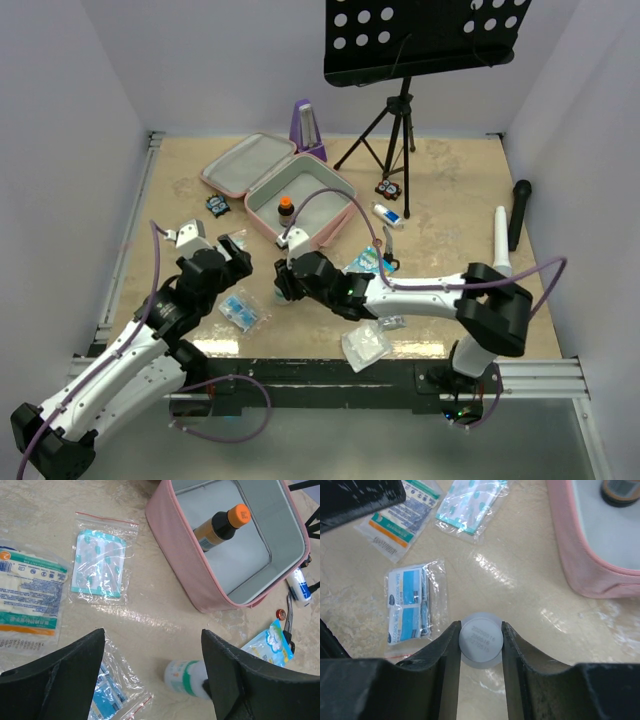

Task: Organize the medicine kit
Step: Pick up the pill bottle at the center of the board, then place the pill bottle in the medicine box.

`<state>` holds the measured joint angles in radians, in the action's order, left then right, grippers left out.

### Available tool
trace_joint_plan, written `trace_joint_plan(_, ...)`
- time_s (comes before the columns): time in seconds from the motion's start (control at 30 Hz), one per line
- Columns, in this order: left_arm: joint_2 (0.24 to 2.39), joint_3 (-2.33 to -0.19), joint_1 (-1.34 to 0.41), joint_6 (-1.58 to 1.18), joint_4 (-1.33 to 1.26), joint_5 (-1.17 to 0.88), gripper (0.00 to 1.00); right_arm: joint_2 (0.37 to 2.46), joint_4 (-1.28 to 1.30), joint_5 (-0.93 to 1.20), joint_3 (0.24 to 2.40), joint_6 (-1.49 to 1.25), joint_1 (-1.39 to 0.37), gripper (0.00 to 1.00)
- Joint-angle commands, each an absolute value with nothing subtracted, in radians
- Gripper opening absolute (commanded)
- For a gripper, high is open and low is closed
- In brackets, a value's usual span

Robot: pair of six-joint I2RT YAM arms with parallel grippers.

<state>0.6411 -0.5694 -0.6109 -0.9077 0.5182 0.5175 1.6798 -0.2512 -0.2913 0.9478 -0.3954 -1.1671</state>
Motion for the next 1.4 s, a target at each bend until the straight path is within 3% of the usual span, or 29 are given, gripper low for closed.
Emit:
trace_joint_plan(0.0, 0.64, -0.552, -0.606, -0.919, 0.496, 0.532, 0.82, 1.497, -0.117, -0.446, 1.034, -0.361, -1.169, 0.0)
trace_joint_plan(0.33, 0.667, -0.532, -0.607, -0.91, 0.423, 0.489, 0.81, 1.641, 0.238, -0.675, 1.409, -0.173, -0.968, 0.0)
trace_joint_plan(0.63, 0.689, -0.534, -0.607, -0.882, 0.391, 0.46, 0.81, 2.044, 0.334, -0.663, 1.811, -0.084, -0.815, 0.0)
trace_joint_plan(1.3, 0.678, -0.499, -0.604, -0.871, 0.397, 0.451, 0.81, 2.462, 0.443, -0.624, 2.238, -0.084, -0.701, 0.0)
trace_joint_plan(1.37, 0.683, -0.497, -0.604, -0.871, 0.397, 0.449, 0.81, 2.482, 0.443, -0.614, 2.259, -0.092, -0.695, 0.08)
